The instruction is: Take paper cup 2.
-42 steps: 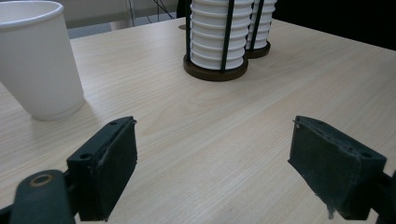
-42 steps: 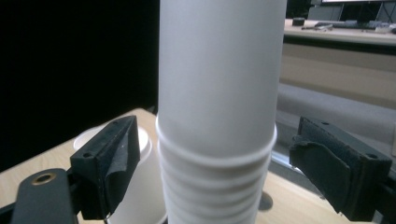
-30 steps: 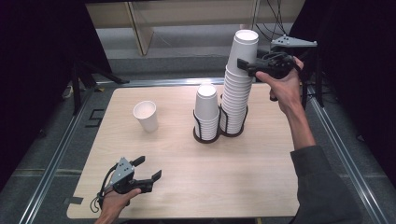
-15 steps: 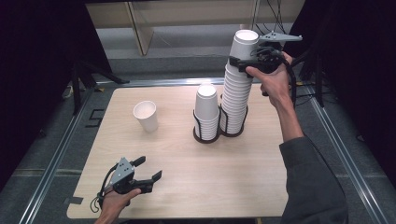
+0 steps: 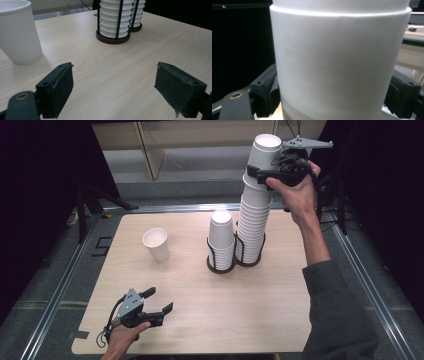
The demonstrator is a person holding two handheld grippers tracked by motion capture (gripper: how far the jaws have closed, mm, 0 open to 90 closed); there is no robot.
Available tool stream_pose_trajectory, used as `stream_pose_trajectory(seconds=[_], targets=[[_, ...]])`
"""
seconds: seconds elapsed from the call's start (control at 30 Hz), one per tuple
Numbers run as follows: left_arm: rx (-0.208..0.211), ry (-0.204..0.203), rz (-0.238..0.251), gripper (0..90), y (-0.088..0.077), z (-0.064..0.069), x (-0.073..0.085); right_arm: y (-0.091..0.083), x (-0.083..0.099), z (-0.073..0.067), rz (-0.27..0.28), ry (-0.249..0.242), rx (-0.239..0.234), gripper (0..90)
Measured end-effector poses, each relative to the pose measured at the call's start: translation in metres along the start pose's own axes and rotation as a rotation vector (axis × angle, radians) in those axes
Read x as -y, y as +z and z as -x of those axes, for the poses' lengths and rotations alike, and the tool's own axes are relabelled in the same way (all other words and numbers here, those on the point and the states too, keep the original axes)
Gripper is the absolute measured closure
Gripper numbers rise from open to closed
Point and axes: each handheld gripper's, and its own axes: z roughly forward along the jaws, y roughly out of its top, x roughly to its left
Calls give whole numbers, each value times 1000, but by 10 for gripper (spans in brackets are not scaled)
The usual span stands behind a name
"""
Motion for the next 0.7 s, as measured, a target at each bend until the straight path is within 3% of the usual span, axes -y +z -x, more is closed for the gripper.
stream_pose_trajectory(seconds=[0.07,0.13,0.3,0.37,0.53,0.7], targets=[[1,-2,-1,145,0,1,0,-3,-10,-4,6,-5,6,158],[4,3,0,145,0,0,0,-5,-19,-5,21,-41,18,158],[3,-2,1,145,-1,0,0,-16,-40,-10,47,-41,46,159],[16,6,27,145,1,-1,0,-24,-46,-10,68,-38,57,160],[15,5,31,145,1,-1,0,-46,-51,-11,86,-45,61,160],[4,0,2,145,0,1,0,-73,-40,-12,86,-60,52,160]])
